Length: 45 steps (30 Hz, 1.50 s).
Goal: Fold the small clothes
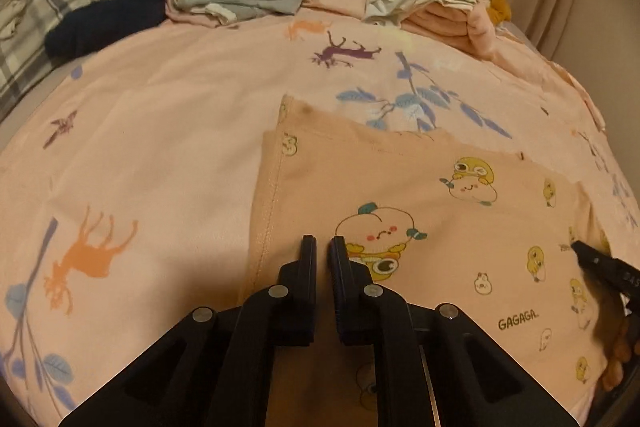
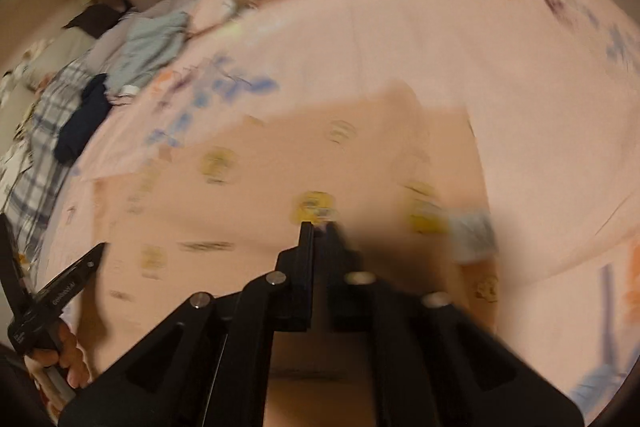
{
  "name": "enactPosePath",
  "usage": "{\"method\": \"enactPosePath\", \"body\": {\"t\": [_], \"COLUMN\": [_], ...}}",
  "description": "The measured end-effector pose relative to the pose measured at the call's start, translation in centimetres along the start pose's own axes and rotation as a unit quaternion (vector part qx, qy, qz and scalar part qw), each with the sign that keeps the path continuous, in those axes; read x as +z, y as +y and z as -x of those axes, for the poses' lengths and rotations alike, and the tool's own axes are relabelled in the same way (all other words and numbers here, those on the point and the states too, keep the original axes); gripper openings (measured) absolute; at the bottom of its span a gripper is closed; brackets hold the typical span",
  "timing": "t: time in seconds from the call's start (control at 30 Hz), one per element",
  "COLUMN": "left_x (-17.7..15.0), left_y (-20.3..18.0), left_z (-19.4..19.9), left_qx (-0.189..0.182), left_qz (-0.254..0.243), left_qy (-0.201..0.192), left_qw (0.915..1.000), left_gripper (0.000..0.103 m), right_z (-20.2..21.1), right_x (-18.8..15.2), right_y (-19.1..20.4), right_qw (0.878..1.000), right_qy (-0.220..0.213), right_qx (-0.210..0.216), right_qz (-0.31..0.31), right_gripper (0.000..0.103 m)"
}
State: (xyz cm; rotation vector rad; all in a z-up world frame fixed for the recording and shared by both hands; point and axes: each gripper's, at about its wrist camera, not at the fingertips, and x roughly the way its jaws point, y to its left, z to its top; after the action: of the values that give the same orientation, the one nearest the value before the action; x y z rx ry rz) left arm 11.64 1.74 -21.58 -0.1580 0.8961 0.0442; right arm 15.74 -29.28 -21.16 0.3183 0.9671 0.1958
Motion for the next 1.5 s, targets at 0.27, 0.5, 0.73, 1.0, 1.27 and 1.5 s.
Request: {"method": "enactPosePath", "body": {"t": [0.27, 0.5, 0.73, 1.0, 1.27, 1.5], "left_x": [-0.3, -0.2, 0.1, 0.2, -2.5, -8.1], "left_y": [-2.6, -1.9, -1.4, 0.7, 8.3, 8.9], "left_z": [-0.5, -0.6, -0.7, -0.6, 4.4, 8.9], "left_qx": [0.082, 0.078, 0.059, 0.003, 0.004, -0.12], "left_qz": [-0.061, -0.057, -0.038, 0.016, 0.196, 0.252], "left_qy": [-0.022, -0.027, -0.021, -0.02, -0.01, 0.016], "left_qw": [0.9945, 0.9949, 0.9973, 0.9997, 0.9805, 0.9602], "left_gripper": [0.012, 0.012, 0.012, 0.012, 0.007, 0.007], "right_z": [0.4, 0.4, 0.4, 0.6, 5.0, 9.4], "right_x": [-0.3, -0.6, -0.5, -0.6, -2.0, -2.5], "right_y": [-0.7, -0.7, -0.9, -1.7, -1.1, 3.4], "right_qw": [1.0, 1.0, 0.999, 0.998, 0.996, 0.997], "right_qy": [0.0, -0.008, -0.004, -0.002, -0.017, -0.079], "right_qx": [0.03, 0.026, 0.032, 0.047, -0.024, -0.003], "right_qz": [-0.003, 0.003, -0.004, -0.033, -0.089, -0.017], "right_gripper": [0.0, 0.0, 0.0, 0.0, 0.007, 0.052]}}
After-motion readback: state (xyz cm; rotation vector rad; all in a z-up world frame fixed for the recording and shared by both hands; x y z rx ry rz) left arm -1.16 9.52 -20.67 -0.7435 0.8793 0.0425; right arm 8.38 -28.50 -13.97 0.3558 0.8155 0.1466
